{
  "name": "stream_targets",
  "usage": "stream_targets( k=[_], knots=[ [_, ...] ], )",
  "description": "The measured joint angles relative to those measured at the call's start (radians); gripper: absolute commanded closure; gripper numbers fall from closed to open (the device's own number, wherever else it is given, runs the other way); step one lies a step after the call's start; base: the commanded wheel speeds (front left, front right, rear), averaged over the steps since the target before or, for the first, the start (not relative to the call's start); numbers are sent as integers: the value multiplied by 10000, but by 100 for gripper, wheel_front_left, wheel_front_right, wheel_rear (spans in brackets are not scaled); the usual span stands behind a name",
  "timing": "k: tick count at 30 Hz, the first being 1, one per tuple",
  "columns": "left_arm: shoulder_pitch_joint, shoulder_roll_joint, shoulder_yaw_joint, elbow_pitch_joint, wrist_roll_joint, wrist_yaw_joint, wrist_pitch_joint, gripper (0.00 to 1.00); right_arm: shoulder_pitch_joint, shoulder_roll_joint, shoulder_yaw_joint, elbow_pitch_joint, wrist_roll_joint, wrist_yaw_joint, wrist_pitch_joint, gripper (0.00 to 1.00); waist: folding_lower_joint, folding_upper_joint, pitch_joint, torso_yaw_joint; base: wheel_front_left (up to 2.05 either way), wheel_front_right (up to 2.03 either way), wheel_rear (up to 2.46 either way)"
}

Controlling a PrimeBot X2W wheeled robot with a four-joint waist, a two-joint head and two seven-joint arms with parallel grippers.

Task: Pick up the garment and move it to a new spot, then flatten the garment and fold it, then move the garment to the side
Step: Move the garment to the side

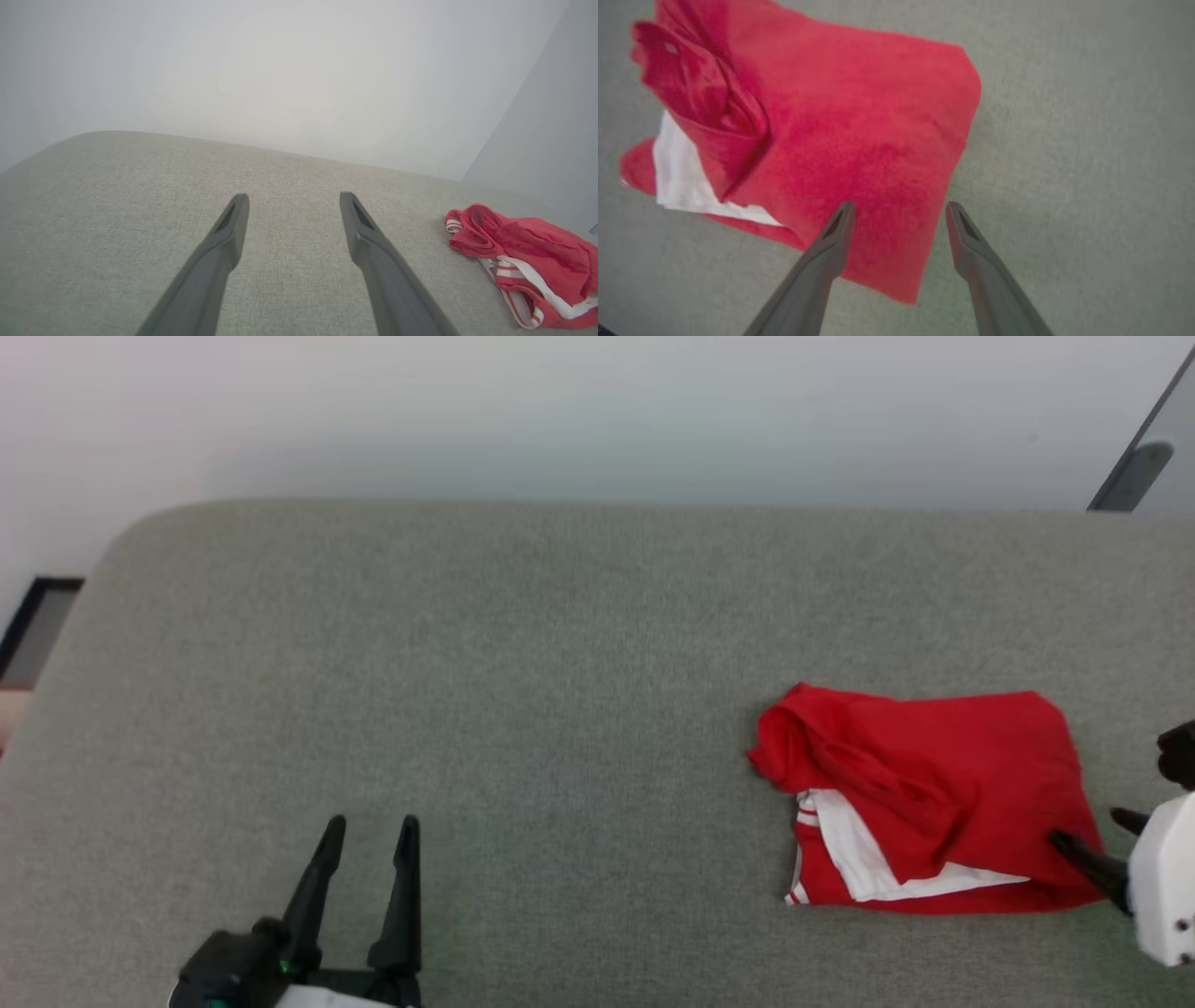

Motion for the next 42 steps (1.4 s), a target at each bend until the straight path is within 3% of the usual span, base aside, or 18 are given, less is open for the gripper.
stream_targets(
  k=[3,9,19,21,22,23,31,42],
  knots=[
    [-323,-58,-123,69,-69,0,0,0,-489,-531,-81,-171,585,-2,1678,0,0,0,395,42,0,0,0],
    [-1140,-142,-451,105,-165,0,0,0,-1273,-435,-748,-242,650,0,3252,0,0,0,1276,126,0,0,0],
    [-2388,6,-815,303,-213,0,0,0,-1492,232,-1005,-155,-73,0,3904,0,0,0,2675,293,0,0,0],
    [-2518,63,-861,337,-213,0,0,0,-1524,295,-1101,-228,-169,0,3630,90,0,0,2867,297,0,0,0],
    [-2565,105,-869,345,-211,0,0,0,-1576,401,-1195,-226,-190,0,3407,90,0,0,2943,284,0,0,0],
    [-2593,150,-882,355,-211,0,0,0,-1618,512,-1283,-219,-244,0,3131,100,0,0,2993,251,0,0,0],
    [-3082,777,-1183,334,-58,0,0,0,-1749,1250,-1873,65,-343,31,1248,100,0,0,3091,-453,0,0,0],
    [-5381,1944,-2886,203,113,0,0,0,-1730,953,-3912,1427,-589,0,-692,100,0,0,3420,-2077,0,0,0]
  ],
)
